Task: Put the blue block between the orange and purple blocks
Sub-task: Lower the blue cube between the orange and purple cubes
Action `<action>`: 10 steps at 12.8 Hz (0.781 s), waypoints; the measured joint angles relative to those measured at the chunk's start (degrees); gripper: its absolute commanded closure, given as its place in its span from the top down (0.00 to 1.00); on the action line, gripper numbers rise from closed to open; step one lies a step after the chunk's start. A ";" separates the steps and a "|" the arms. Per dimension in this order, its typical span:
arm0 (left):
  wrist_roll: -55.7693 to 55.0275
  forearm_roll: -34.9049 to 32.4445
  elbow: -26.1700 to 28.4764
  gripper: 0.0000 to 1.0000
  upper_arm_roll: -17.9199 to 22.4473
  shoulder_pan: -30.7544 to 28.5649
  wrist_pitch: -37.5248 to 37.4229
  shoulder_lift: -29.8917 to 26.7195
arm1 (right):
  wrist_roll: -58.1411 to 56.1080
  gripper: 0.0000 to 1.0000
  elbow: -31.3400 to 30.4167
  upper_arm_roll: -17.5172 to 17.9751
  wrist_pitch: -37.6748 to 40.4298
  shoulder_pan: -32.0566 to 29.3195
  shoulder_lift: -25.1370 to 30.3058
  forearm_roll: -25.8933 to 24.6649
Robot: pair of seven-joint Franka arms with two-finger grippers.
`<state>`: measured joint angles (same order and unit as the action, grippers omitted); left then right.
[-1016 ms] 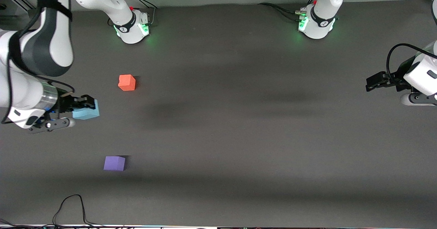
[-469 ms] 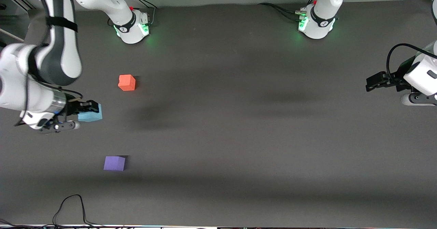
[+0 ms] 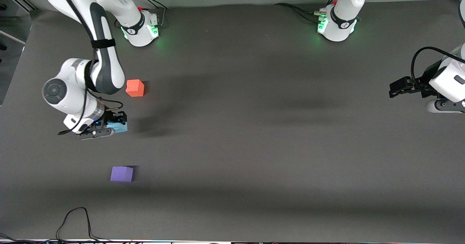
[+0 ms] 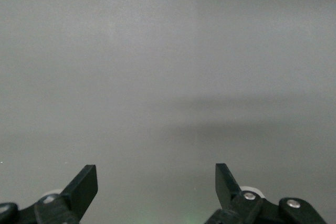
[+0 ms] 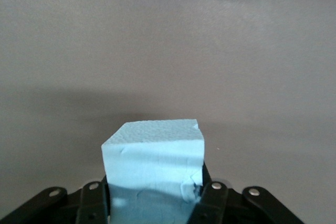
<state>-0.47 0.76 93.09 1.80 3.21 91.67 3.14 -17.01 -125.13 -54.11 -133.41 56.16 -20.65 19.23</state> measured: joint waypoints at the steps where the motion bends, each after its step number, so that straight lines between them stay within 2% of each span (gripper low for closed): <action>1: 0.00 0.00 0.00 1.00 0.00 0.00 0.00 0.04 | 0.00 0.14 -0.56 0.47 -1.40 0.01 -0.68 0.82; 3: 0.00 0.00 0.00 1.00 0.00 0.00 0.00 0.09 | -0.90 0.12 -1.39 1.16 -3.86 -0.01 -2.62 4.85; 6: 0.01 0.00 0.00 1.00 0.00 0.00 0.00 0.10 | -11.39 0.11 -1.84 1.69 -4.80 -0.04 -8.54 21.32; 8: 0.02 0.00 0.01 1.00 0.00 0.00 0.00 0.11 | -18.48 0.11 -1.90 1.72 -5.01 -0.10 -13.46 30.04; 10: 0.02 0.00 0.01 1.00 0.00 0.00 0.00 0.11 | -21.08 0.11 -1.63 1.57 -5.03 0.12 -15.71 32.79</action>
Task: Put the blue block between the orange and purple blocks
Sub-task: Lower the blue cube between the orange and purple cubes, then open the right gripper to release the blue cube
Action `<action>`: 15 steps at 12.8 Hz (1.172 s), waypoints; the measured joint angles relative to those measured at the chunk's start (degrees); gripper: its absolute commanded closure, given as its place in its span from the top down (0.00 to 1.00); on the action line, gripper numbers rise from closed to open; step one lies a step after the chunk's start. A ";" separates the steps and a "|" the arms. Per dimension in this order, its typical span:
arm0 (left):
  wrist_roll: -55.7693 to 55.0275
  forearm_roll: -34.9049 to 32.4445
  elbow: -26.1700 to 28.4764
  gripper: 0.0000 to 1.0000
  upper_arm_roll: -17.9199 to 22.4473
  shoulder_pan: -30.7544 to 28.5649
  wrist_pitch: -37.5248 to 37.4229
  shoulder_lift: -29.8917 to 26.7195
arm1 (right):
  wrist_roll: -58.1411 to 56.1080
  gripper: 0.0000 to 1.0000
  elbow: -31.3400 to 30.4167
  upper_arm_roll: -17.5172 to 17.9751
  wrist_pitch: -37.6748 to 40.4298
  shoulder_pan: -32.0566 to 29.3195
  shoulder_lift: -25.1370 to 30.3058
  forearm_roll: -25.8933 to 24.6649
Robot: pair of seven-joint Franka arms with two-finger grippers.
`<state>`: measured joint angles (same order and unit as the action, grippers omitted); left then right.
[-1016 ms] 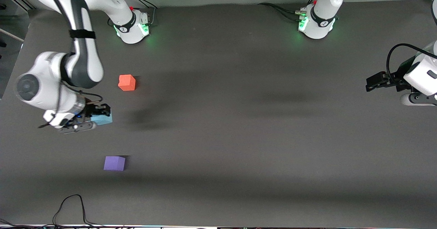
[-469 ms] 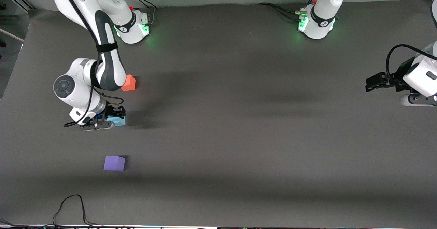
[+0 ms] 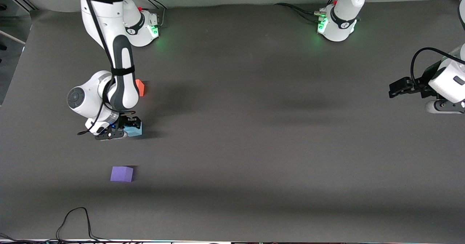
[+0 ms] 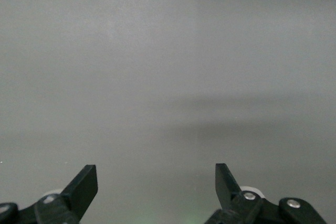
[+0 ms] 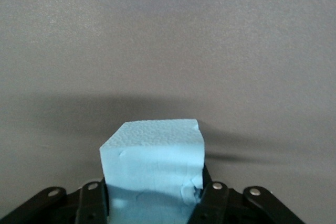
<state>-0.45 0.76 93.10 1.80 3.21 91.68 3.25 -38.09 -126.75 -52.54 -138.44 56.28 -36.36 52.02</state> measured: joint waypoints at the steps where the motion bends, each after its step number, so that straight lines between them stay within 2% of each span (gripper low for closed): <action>1: 0.00 0.00 0.00 1.00 0.01 0.00 0.00 0.00 | -0.05 0.12 0.03 -0.06 -0.01 -0.01 0.00 0.01; 2: 0.00 0.00 0.00 1.00 0.01 0.00 0.01 0.00 | -0.12 0.35 0.04 -0.06 -0.02 -0.01 -0.01 0.02; 3: 0.00 0.00 0.00 1.00 0.01 0.00 0.02 0.00 | -0.15 0.83 0.04 -0.06 -0.02 -0.02 -0.01 0.02; 4: 0.00 0.00 0.00 1.00 0.01 0.00 0.02 0.00 | -0.16 1.00 0.04 -0.06 -0.02 -0.02 -0.01 0.02; 15: 0.01 0.00 0.00 1.00 0.02 0.00 0.10 0.06 | -0.15 1.00 0.94 0.15 -0.08 0.10 -1.51 0.66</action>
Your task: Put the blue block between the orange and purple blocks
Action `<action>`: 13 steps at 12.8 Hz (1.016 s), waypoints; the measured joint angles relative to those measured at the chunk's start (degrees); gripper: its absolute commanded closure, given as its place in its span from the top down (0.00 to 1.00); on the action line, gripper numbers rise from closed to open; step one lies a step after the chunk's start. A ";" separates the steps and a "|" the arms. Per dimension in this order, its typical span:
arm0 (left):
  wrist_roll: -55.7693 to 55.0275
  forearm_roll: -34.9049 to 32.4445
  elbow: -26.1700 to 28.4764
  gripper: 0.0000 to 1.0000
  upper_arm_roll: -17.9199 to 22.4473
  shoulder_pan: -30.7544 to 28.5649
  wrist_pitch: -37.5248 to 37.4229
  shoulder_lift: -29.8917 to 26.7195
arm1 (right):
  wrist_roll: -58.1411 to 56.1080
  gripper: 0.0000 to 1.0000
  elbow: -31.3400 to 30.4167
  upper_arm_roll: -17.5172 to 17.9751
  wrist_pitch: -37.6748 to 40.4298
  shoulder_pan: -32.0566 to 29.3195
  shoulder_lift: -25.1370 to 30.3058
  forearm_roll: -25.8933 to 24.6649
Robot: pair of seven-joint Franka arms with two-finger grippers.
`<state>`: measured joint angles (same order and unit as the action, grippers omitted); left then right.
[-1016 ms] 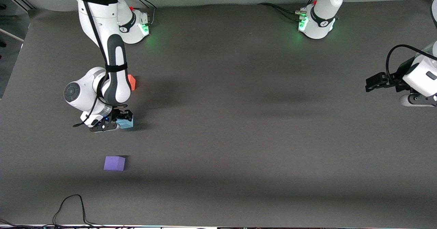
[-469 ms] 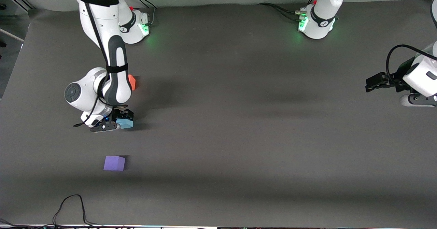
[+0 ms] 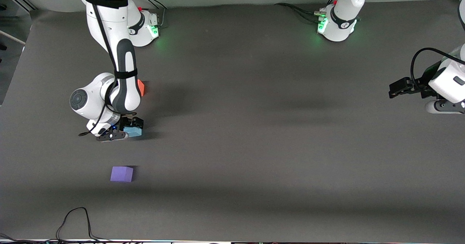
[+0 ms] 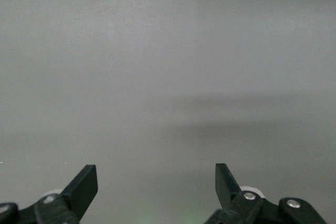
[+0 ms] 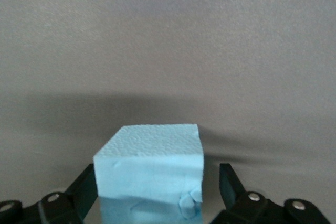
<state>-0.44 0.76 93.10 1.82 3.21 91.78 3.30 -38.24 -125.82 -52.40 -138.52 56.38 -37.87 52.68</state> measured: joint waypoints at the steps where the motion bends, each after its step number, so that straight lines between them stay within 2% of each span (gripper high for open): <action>1: 0.00 0.00 0.00 1.00 0.00 0.00 0.00 0.00 | 0.06 1.00 0.16 0.00 0.06 0.10 0.03 0.03; 3: 0.00 0.00 0.00 1.00 0.00 0.00 0.00 0.00 | 0.13 1.00 0.72 -0.25 1.05 0.20 0.34 -0.09; 5: 0.00 0.00 0.00 1.00 0.00 0.00 0.00 0.01 | 0.13 1.00 2.63 -2.89 5.02 0.66 0.65 -2.05; 8: 0.00 0.00 0.00 1.00 0.01 0.00 0.02 0.03 | 0.21 1.00 8.40 -12.14 16.65 2.77 2.14 -7.68; 10: 0.00 0.00 0.00 1.00 0.02 0.00 0.04 0.05 | 2.10 1.00 14.73 -18.47 26.76 4.77 3.27 -11.69; 13: 0.01 0.00 0.00 1.00 0.03 0.00 0.05 0.06 | 5.00 1.00 25.18 -24.01 40.77 5.56 3.80 -13.01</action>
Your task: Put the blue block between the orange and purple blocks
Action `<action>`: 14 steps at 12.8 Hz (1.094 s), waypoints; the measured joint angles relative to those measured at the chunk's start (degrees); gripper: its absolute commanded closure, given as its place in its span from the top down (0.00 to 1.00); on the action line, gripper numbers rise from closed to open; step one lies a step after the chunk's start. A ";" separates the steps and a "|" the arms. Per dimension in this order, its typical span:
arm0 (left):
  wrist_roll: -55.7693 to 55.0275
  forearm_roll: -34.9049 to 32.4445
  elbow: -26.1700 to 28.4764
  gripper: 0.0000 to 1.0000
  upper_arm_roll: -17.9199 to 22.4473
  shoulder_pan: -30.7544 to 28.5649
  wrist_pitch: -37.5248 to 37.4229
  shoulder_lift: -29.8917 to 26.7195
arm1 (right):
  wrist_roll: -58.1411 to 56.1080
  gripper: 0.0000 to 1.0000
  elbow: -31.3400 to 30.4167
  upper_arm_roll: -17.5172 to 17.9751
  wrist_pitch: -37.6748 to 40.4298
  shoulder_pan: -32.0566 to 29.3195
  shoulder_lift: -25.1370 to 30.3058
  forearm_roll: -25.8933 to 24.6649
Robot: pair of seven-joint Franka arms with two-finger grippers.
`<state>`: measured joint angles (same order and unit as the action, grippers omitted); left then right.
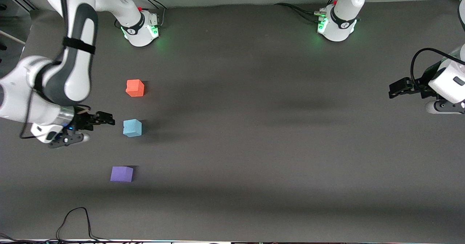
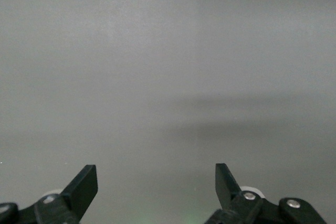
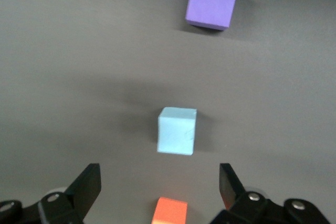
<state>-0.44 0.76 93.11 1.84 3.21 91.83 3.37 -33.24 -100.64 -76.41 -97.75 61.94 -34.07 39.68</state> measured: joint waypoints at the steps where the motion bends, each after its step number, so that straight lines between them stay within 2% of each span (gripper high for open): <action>1: 0.00 0.00 0.00 1.00 0.00 0.00 0.00 0.00 | 1.09 1.00 3.01 -0.76 2.90 0.01 0.09 -0.04; 6: 0.00 0.00 0.00 1.00 0.00 0.00 0.00 0.01 | 4.47 1.00 11.51 -1.12 9.55 0.21 0.08 -0.29; 14: 0.01 0.00 0.00 1.00 0.00 0.00 0.01 0.01 | 3.68 1.00 12.91 -2.79 10.30 0.41 0.11 -2.49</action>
<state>-0.43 0.76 93.11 1.85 3.21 91.83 3.37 -29.56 -87.73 -79.20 -87.45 62.34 -33.96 37.19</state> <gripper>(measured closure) 0.000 0.000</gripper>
